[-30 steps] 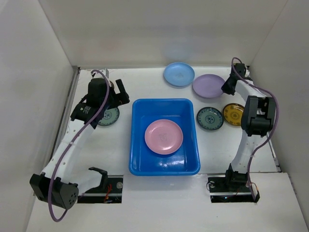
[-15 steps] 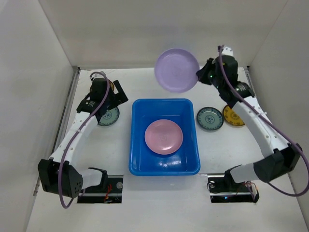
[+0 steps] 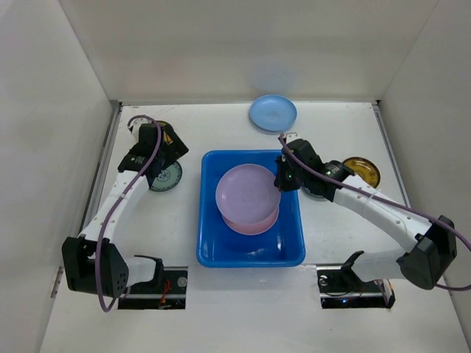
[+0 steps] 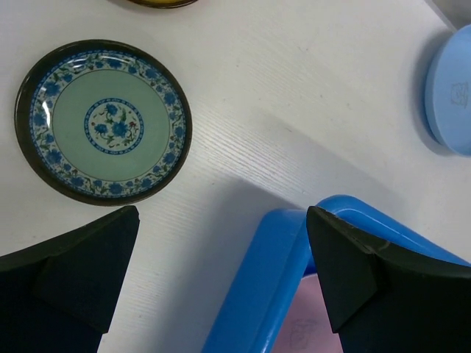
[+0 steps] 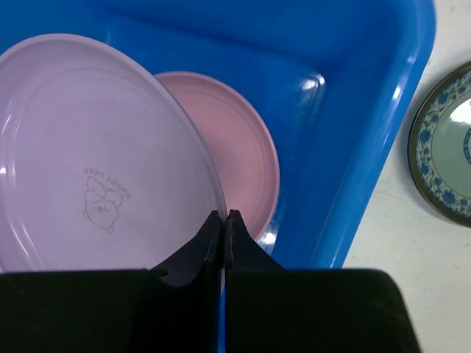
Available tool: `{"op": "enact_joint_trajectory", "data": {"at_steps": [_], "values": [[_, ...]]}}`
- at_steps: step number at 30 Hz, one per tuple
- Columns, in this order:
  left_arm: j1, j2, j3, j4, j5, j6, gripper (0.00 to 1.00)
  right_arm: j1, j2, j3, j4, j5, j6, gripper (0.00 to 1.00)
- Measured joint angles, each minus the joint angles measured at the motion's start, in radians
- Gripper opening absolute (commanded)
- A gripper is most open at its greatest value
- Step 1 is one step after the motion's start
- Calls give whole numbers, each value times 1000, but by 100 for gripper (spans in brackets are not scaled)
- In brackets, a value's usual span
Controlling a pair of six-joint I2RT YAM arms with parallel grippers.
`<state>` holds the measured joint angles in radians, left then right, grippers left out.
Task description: Place the plates into the plastic bin on the countertop
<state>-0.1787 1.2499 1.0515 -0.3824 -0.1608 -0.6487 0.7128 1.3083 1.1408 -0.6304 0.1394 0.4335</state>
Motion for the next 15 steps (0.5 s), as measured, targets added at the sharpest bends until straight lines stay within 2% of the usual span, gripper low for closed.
{"op": "enact_joint_trajectory", "data": {"at_steps": [10, 13, 15], "values": [[39, -11, -108, 9, -29, -53, 100, 61, 71, -93, 19, 7, -20, 5], [36, -13, -111, 10, -31, -60, 100, 67, 109, -110, 31, 19, -25, 11], [34, -14, -111, 11, -31, -62, 100, 68, 127, -111, 40, 27, -27, 21]]}}
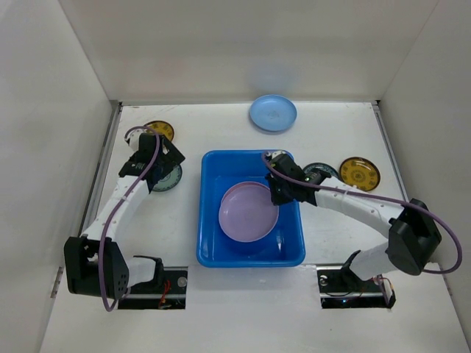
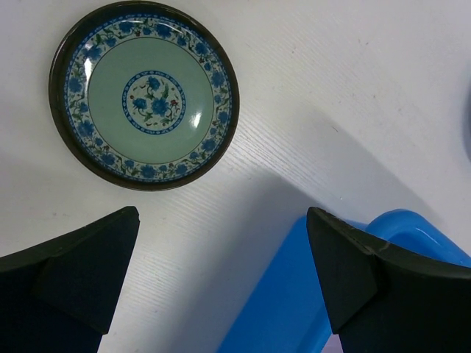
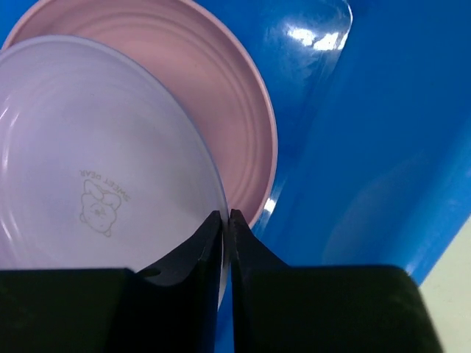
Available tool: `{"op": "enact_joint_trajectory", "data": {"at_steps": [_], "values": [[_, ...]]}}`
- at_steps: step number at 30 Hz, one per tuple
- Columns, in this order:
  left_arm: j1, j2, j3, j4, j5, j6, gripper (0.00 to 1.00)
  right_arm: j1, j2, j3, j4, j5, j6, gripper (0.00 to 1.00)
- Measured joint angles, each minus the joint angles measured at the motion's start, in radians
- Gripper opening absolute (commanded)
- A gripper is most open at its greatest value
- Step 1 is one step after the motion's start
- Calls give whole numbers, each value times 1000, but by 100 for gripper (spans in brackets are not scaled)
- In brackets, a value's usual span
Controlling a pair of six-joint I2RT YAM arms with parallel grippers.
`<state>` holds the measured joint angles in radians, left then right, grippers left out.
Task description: Place the plates into the plastic bin on the countertop
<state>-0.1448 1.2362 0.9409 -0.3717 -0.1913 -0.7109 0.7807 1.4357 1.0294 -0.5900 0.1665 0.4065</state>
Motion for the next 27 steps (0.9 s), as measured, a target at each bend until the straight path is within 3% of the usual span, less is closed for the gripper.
{"op": "enact_joint_trajectory", "data": {"at_steps": [1, 3, 7, 13, 18, 23, 27], "values": [[-1, 0, 0, 1, 0, -1, 100, 0, 5, 0, 9, 6, -3, 29], [-5, 0, 0, 1, 0, -2, 100, 0, 6, 0, 24, 19, -8, 60], [-5, 0, 2, 1, 0, -2, 100, 11, 1, 6, 37, 34, -26, 86], [-6, 16, 29, 2, 0, 0, 100, -1, -85, 103, 22, 19, -53, 88], [-11, 25, 48, 2, 3, 7, 100, -224, -63, 274, 97, -24, -70, 86], [-13, 24, 55, 1, 17, 14, 100, -467, 165, 451, 208, -87, -10, 82], [-17, 20, 55, -5, 30, 15, 100, -577, 436, 598, 256, -140, 65, 79]]}}
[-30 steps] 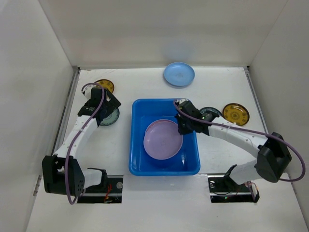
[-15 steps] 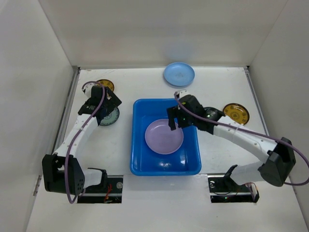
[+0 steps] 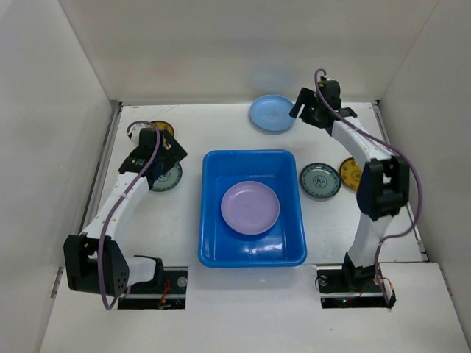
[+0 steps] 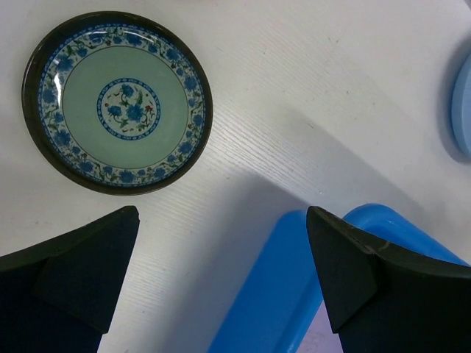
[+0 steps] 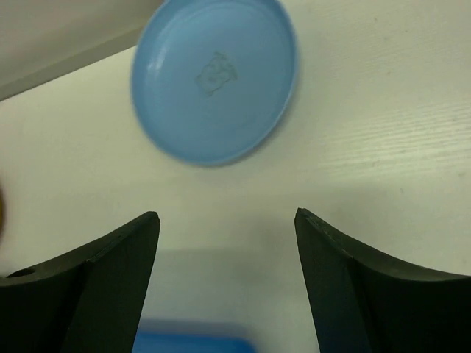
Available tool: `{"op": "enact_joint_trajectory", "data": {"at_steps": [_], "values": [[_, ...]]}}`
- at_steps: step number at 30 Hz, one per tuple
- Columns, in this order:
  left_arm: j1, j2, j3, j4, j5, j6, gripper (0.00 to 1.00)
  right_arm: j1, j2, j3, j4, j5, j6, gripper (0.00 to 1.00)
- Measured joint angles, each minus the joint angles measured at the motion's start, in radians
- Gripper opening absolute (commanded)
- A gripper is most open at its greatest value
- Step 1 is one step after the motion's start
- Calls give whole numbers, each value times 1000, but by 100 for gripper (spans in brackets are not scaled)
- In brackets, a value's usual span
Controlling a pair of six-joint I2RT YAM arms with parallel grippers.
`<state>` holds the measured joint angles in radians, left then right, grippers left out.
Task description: Place the plates into the plastic bin on the countertop
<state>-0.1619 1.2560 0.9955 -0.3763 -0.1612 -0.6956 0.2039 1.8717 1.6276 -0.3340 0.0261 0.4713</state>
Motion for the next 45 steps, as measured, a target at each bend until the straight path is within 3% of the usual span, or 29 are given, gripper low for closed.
{"op": "enact_joint_trajectory", "data": {"at_steps": [8, 21, 24, 27, 29, 39, 45], "values": [[1, -60, -8, -9, 6, 4, 100, -96, 406, 184, 8, -137, 169, 72], [29, -106, -51, -20, 11, 4, 100, -130, 612, 431, 50, -266, 349, 58], [44, -135, -63, -31, 11, 5, 100, -130, 636, 457, 55, -282, 378, 44], [57, -171, -76, -41, 11, 5, 99, -130, 661, 479, 52, -286, 399, 15], [64, -190, -83, -44, 11, 6, 99, -130, 681, 496, 53, -292, 417, 1], [95, -273, -136, -53, 13, 6, 98, -120, 659, 474, 110, -340, 449, 0], [106, -302, -172, -55, 13, -2, 98, -85, 420, 332, 126, -375, 422, 0]]}}
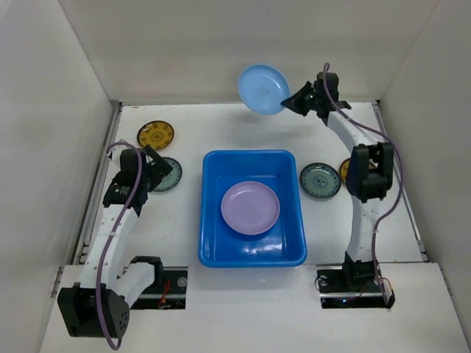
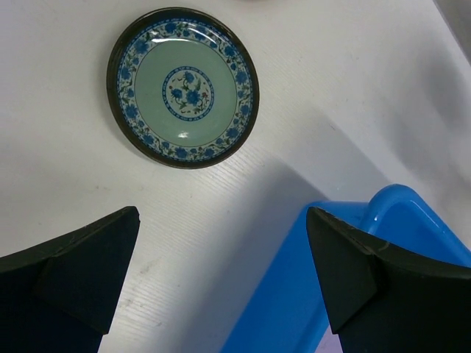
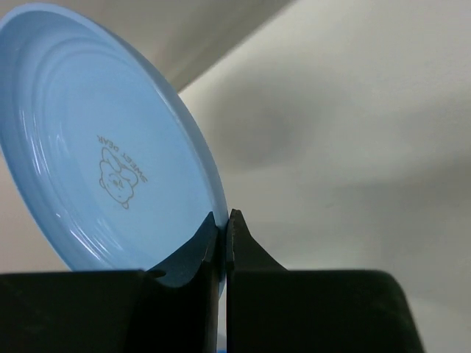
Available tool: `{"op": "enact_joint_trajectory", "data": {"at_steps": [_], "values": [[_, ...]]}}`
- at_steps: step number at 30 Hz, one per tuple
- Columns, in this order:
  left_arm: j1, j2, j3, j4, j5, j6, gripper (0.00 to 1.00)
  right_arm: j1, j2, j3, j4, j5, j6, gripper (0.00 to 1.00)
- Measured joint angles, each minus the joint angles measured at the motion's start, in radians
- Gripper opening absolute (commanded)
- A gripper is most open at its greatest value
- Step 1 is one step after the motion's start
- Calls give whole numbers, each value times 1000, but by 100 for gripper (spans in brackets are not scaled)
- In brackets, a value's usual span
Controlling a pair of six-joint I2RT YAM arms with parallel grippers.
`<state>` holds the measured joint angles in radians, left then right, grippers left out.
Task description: Place the plates into the plastic bin on the countertop
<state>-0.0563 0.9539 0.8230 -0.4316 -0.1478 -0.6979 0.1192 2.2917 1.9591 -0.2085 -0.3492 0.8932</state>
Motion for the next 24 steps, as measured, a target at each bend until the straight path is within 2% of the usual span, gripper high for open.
{"op": "enact_joint_trajectory", "data": {"at_steps": [9, 13, 20, 24], "values": [[10, 29, -39, 16, -6, -35, 97, 171, -652, -294, 13, -8, -168, 2], [23, 66, -45, 22, -20, -56, 96, 288, -856, -496, -53, 42, -262, 3], [46, 76, -45, 24, -44, -84, 95, 477, -1003, -875, -248, 195, -346, 4], [52, 69, -51, 28, -51, -102, 95, 522, -1033, -963, -329, 271, -363, 5]]}}
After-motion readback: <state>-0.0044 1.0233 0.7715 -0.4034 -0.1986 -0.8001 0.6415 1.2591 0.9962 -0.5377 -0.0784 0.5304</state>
